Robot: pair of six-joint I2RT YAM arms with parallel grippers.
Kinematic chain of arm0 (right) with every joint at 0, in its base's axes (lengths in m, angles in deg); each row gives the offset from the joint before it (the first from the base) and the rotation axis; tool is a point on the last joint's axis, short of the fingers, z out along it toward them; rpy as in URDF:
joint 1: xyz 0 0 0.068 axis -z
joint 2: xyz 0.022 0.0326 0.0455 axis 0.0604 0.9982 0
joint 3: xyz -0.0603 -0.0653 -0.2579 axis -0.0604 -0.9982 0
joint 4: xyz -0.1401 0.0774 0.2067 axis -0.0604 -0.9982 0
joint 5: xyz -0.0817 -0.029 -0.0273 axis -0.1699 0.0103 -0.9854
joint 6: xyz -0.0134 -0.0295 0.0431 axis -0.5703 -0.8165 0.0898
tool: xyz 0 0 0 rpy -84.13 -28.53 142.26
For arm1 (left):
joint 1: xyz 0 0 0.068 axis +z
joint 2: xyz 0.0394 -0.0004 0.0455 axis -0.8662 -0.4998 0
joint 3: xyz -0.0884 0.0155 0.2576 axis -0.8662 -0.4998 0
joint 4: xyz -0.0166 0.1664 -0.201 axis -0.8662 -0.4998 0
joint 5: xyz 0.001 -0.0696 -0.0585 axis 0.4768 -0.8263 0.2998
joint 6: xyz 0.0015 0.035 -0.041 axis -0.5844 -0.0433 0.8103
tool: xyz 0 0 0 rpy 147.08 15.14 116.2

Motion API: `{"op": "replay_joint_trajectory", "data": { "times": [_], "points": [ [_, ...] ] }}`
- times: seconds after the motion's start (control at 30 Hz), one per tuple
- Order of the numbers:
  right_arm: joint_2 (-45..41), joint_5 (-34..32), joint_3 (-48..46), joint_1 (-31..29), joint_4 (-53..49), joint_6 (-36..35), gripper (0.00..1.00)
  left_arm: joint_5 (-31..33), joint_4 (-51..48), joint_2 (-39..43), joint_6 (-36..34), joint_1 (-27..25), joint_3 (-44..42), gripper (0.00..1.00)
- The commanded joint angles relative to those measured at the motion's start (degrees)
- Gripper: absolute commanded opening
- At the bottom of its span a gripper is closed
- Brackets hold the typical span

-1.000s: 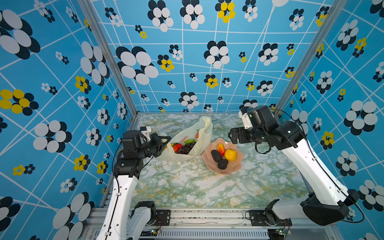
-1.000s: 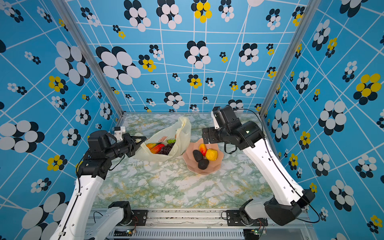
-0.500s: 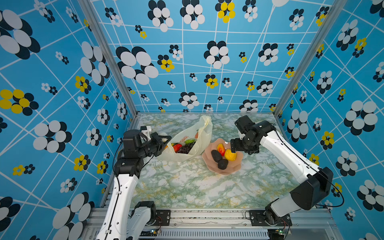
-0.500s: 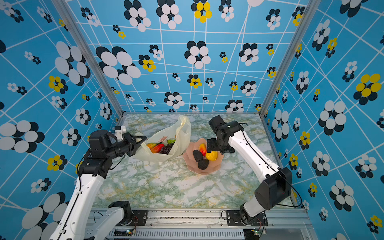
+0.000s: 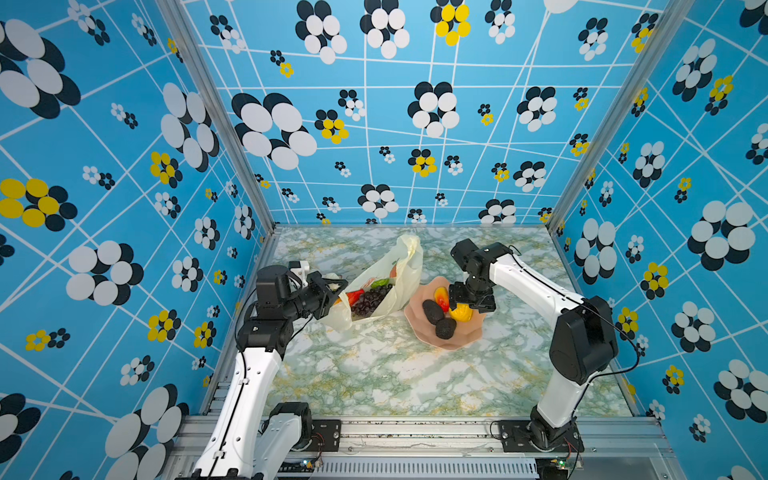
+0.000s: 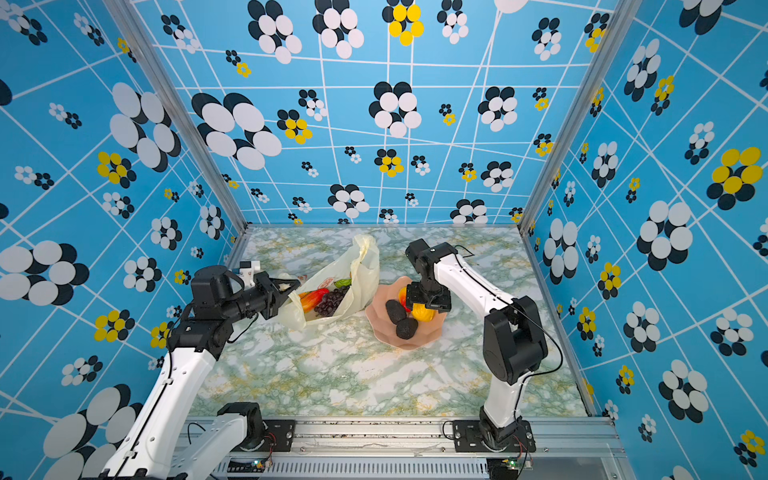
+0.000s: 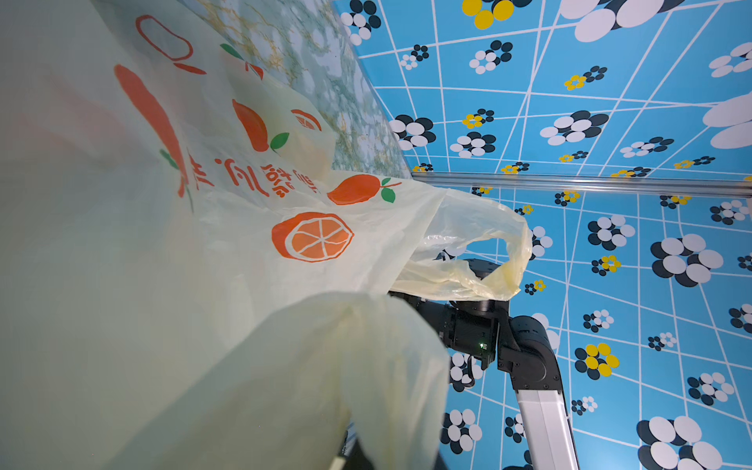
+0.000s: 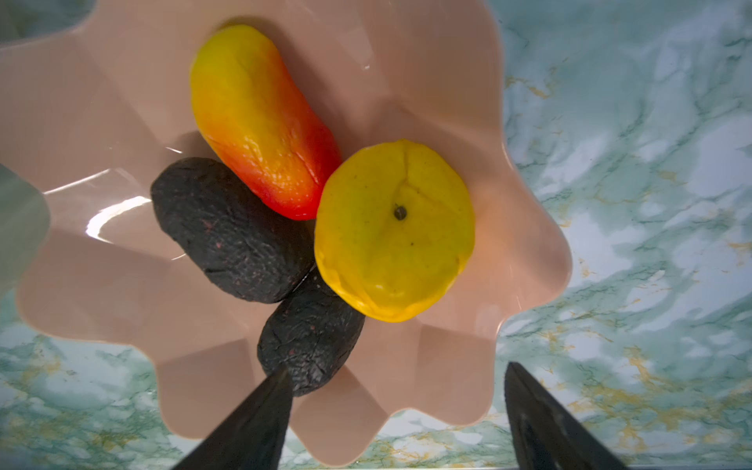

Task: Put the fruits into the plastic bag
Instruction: 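Lower the right gripper onto the yellow fruit and close on it, then lift the yellow fruit up out of the bowl with the right gripper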

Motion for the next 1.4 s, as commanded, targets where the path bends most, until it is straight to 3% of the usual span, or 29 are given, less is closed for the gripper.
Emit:
{"op": "replay_joint_trajectory", "data": {
  "times": [0.0,0.7,0.87,1.17,1.37],
  "points": [
    [1.74,-0.34,1.54,0.51,0.97,1.64,0.83,0.33,2.76,-0.44,0.59,-0.75,-0.26,0.0],
    [8.88,-0.71,2.76,2.6,4.94,2.7,0.88,0.77,2.76,-2.62,0.08,-2.32,0.64,0.0],
    [9.42,-0.39,2.97,3.06,5.25,2.7,0.84,0.86,2.87,-2.99,0.08,-2.42,0.74,0.0],
    [8.99,0.18,2.76,3.6,5.21,2.27,0.65,1.04,2.96,-3.6,0.12,-2.67,0.92,0.0],
    [8.46,0.63,2.71,3.78,5.52,1.98,0.63,1.01,2.98,-3.68,0.09,-2.85,0.93,0.0]
  ]
}}
